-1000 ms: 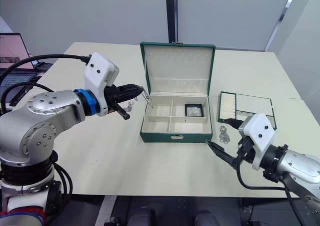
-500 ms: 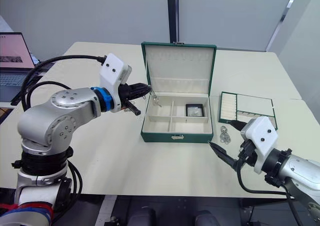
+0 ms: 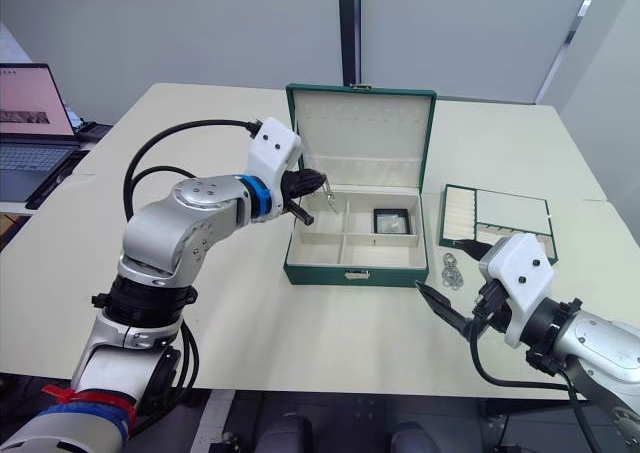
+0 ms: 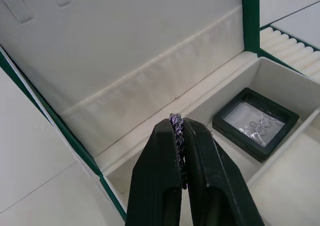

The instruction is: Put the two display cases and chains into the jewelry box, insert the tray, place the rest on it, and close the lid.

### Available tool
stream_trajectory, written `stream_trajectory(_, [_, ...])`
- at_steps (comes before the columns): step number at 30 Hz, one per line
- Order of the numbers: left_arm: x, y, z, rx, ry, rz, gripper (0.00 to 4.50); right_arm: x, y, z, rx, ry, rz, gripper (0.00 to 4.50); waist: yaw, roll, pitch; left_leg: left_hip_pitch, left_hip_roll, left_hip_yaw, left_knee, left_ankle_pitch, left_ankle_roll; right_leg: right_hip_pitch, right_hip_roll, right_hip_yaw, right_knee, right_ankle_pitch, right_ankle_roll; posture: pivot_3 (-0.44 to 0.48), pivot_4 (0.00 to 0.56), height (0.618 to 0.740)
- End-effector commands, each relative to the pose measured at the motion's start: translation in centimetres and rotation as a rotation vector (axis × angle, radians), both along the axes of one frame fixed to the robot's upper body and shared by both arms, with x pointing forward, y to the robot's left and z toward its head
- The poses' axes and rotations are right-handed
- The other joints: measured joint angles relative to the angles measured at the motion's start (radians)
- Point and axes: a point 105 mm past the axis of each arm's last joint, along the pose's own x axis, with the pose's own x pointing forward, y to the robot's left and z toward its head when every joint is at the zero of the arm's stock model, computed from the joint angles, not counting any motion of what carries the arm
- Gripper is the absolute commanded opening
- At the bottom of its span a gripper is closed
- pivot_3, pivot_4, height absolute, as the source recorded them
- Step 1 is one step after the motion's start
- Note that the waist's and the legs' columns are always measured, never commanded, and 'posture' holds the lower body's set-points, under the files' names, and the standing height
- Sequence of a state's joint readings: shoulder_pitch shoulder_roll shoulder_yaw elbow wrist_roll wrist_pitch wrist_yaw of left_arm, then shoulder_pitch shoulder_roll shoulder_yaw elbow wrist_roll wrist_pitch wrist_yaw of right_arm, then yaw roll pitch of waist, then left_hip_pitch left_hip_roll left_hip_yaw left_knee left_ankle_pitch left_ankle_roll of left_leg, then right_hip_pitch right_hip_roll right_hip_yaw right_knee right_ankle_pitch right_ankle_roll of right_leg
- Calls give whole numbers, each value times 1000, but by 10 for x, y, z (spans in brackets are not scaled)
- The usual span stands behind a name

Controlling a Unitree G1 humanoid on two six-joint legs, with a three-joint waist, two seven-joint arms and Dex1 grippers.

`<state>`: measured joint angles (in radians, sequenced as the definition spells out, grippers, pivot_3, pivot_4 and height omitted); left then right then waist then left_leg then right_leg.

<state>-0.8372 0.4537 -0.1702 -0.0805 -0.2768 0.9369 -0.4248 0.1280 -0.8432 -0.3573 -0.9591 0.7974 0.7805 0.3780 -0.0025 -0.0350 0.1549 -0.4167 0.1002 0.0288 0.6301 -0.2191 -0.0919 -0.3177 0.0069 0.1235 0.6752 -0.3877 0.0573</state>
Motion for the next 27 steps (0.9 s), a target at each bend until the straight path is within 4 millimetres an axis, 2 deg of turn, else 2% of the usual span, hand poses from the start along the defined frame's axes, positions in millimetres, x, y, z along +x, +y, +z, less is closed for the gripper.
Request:
stream_trajectory(1, [6,-6,9,7,-57,-3,6,-4,3,7,-13,-43,7,4500,0,0,0,0,0,0,0,0,0,0,0,0,0,0,0,0,150,740])
stream_trajectory(8, [16,-13,-7,13,-29,-4,6,-4,4,8,-17,-42,10,4500,1,0,0,0,0,0,0,0,0,0,0,0,0,0,0,0,150,740])
stream_trajectory(27, [26,-15,-22,56,5,14,6,-5,4,12,-5,-47,-13,4500,2,0,0,0,0,0,0,0,0,0,0,0,1,0,0,0,150,740])
